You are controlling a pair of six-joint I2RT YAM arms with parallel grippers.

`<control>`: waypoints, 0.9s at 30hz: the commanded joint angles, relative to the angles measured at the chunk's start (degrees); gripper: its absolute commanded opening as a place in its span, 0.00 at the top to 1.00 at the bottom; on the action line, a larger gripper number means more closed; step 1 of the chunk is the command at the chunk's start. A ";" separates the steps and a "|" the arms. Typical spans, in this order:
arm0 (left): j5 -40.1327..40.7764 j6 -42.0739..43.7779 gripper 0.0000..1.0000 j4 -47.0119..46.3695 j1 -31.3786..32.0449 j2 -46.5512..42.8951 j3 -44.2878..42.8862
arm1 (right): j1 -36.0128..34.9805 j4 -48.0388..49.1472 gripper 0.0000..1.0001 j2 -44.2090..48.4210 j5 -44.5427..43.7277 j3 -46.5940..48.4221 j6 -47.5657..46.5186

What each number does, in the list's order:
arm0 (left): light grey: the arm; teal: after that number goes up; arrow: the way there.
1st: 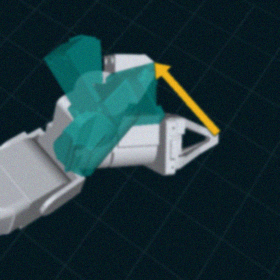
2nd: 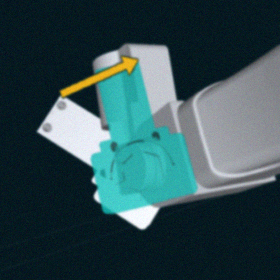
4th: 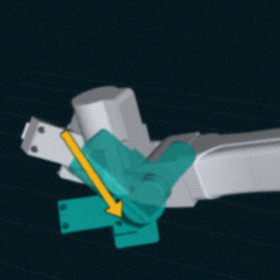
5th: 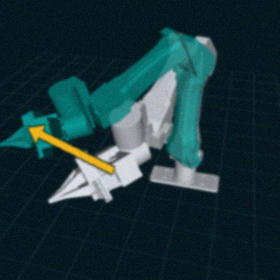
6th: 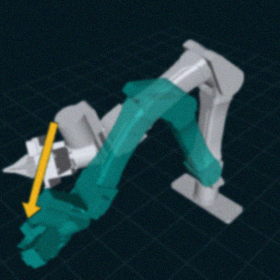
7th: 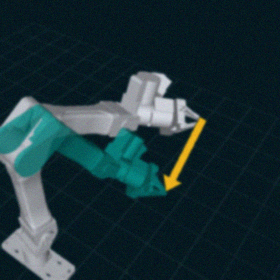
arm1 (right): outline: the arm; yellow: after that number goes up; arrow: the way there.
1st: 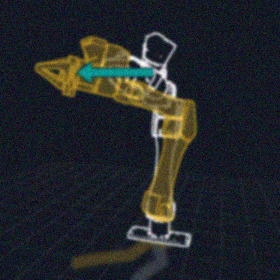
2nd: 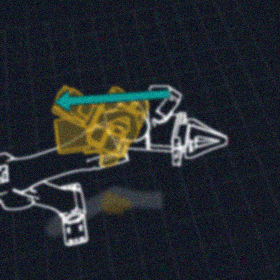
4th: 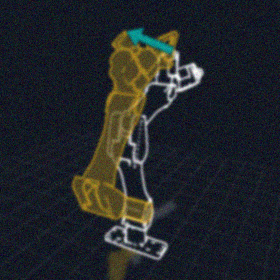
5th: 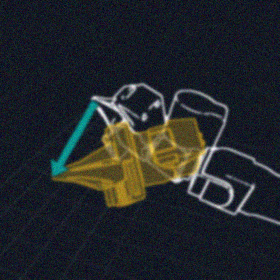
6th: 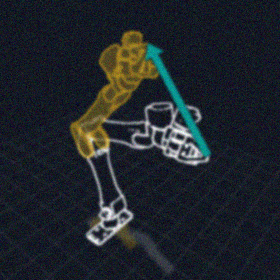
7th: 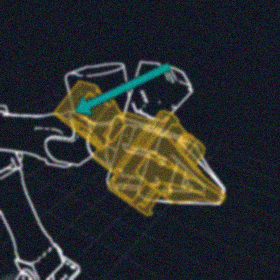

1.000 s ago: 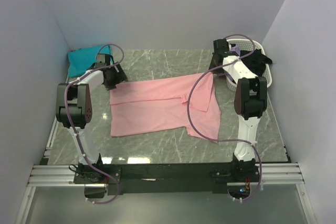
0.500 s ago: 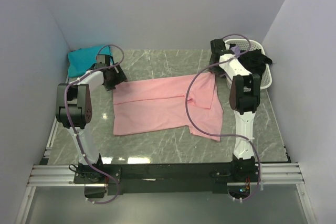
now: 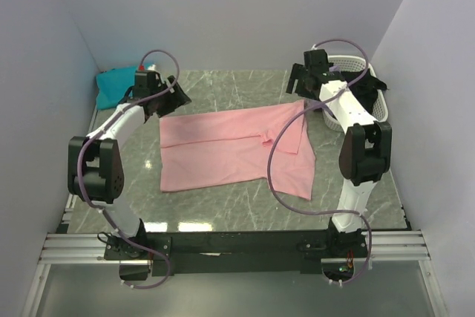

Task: Fold and stack the t-shirts
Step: Fold the tshirt

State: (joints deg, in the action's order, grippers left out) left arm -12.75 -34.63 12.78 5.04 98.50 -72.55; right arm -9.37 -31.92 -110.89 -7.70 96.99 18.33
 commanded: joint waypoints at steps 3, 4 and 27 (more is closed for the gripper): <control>1.06 -3.32 0.20 1.20 6.99 -1.63 4.86 | -2.67 -1.84 0.15 6.88 4.36 -14.75 2.85; 1.59 -3.68 0.19 0.85 7.61 -2.77 8.45 | -2.94 -0.70 0.14 9.09 5.50 -18.12 2.68; 19.08 -23.55 0.18 14.38 17.29 -49.88 42.40 | -6.01 2.57 0.13 55.06 3.42 -66.22 26.04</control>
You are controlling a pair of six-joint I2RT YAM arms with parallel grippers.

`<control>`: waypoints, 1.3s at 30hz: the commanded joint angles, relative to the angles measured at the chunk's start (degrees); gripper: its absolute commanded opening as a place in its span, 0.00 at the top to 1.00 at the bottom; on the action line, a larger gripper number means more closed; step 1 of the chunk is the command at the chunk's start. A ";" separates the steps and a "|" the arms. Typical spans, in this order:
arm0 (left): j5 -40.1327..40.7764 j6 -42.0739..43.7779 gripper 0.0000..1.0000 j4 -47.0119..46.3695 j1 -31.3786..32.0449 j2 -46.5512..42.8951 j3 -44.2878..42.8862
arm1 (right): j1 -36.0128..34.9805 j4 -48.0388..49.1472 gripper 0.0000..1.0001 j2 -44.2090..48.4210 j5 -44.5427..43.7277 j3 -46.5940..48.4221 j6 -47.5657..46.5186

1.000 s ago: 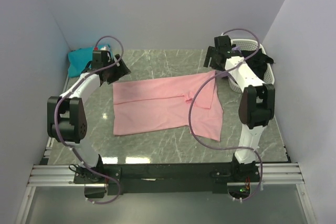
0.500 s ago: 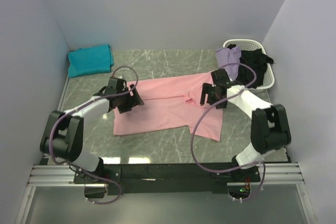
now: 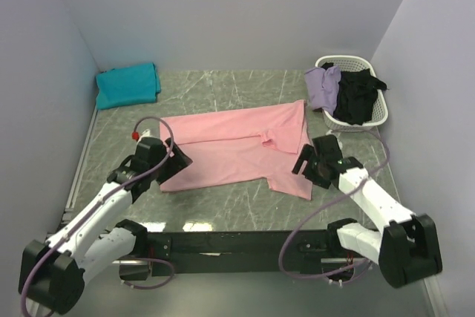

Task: Fold and stack the t-shirts
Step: Fold the tshirt

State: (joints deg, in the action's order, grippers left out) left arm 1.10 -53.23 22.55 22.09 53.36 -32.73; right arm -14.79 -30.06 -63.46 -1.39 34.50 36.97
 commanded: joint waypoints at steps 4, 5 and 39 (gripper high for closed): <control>8.64 -7.06 0.21 8.82 0.41 -6.87 4.08 | -0.68 -2.19 0.13 14.67 -5.46 -6.55 11.01; 9.96 -7.93 0.23 10.83 0.41 -6.43 3.99 | -0.77 -4.19 0.13 16.51 -6.08 -7.07 11.71; 22.54 -19.81 0.41 18.33 6.04 7.37 1.44 | -1.91 -5.27 0.18 25.49 -3.53 -16.57 17.70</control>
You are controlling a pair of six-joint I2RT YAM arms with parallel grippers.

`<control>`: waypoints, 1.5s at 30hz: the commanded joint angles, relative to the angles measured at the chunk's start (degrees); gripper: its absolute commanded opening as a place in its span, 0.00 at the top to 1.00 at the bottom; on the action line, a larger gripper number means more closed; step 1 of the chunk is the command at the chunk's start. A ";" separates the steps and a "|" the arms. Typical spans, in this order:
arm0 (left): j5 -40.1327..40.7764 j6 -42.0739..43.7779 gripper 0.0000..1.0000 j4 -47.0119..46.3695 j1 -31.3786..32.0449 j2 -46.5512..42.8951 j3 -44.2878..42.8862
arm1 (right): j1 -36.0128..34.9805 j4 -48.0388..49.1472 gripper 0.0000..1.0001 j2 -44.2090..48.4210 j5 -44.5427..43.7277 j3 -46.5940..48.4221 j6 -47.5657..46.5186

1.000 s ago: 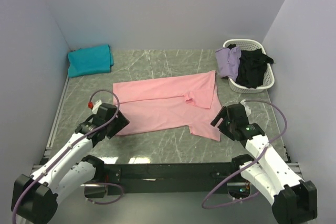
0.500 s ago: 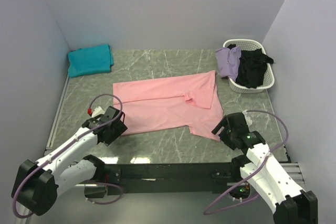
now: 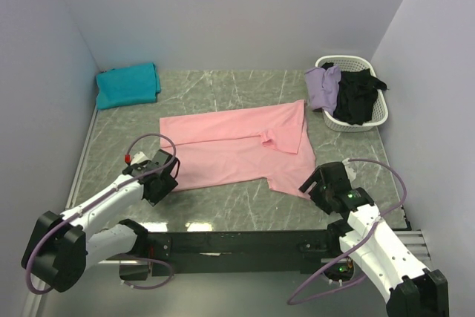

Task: Fold and stack the t-shirts
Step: Fold the tshirt

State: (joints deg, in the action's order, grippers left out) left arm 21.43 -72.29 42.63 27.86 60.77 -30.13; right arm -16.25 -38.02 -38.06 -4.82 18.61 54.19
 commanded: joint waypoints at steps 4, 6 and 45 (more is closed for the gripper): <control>2.56 -0.92 0.45 -1.94 0.27 -1.00 -0.37 | -0.45 3.91 0.30 0.09 0.25 -0.85 0.12; 2.83 -1.27 0.55 -1.76 0.27 -1.62 -0.02 | -0.45 4.27 0.39 0.44 0.42 -1.21 0.12; 2.65 0.39 0.99 -7.22 0.27 4.27 1.57 | -0.45 4.98 1.00 1.93 2.10 0.72 -2.43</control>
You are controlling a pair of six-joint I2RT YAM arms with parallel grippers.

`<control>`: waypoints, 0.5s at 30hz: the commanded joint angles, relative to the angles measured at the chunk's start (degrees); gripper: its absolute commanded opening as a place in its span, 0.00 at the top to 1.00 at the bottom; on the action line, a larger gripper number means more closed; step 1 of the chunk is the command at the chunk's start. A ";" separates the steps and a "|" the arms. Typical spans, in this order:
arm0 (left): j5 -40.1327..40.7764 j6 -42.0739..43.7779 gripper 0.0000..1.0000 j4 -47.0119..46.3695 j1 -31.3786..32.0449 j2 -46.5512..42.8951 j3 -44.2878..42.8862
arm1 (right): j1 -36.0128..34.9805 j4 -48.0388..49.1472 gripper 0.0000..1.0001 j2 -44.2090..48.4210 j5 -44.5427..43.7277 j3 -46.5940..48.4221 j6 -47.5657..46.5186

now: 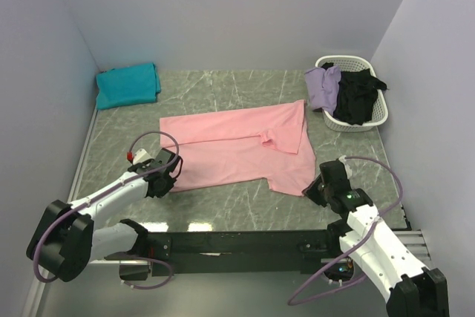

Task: Fold and stack the t-shirts
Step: Fold the tshirt

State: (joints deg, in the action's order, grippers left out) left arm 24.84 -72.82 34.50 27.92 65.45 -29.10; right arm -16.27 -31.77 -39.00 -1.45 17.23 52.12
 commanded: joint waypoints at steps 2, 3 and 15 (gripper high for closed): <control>-1.02 1.10 0.99 1.79 0.20 -1.73 0.28 | -0.34 -4.17 1.00 3.93 -2.76 3.06 0.00; -1.28 1.18 0.99 2.67 0.20 -2.25 0.19 | -0.43 -4.96 1.00 5.07 -3.03 3.76 0.00; -1.81 1.54 0.99 8.04 0.20 -9.29 -1.48 | -0.43 -11.21 1.00 9.38 -5.31 7.02 0.71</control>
State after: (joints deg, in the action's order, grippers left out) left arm 23.35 -72.01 40.14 27.92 57.23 -29.10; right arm -16.27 -39.90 -31.46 -4.29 21.15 52.42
